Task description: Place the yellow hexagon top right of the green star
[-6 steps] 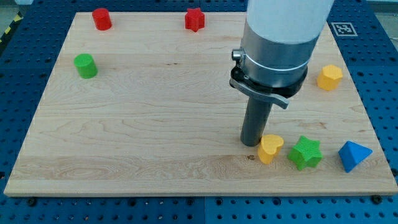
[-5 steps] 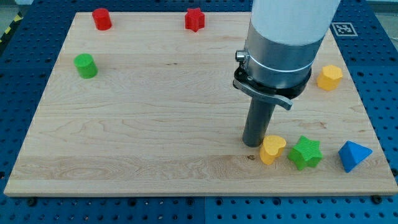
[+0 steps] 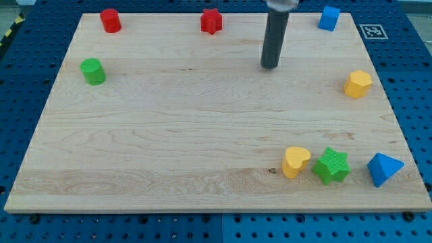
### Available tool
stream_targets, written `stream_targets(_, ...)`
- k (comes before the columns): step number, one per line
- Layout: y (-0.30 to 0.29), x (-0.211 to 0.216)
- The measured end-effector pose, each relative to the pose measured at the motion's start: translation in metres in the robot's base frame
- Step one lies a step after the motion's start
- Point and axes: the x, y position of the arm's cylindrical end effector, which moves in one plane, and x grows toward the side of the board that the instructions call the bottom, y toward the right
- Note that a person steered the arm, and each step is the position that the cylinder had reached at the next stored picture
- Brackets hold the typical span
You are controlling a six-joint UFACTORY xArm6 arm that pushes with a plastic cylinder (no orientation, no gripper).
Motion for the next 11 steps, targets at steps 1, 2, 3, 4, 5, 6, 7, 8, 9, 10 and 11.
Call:
stream_targets(1, 0.067, -0.025)
stream_targets(2, 0.143, -0.01)
stream_targets(3, 0.15, 0.04)
stream_targets(4, 0.15, 0.056)
stream_targets(5, 0.15, 0.056)
stream_targets(6, 0.15, 0.066)
stream_targets(7, 0.15, 0.086)
stream_targets(8, 0.136, 0.095)
stream_targets(9, 0.119, 0.095)
stream_targets(10, 0.118, 0.099)
stream_targets(11, 0.118, 0.1)
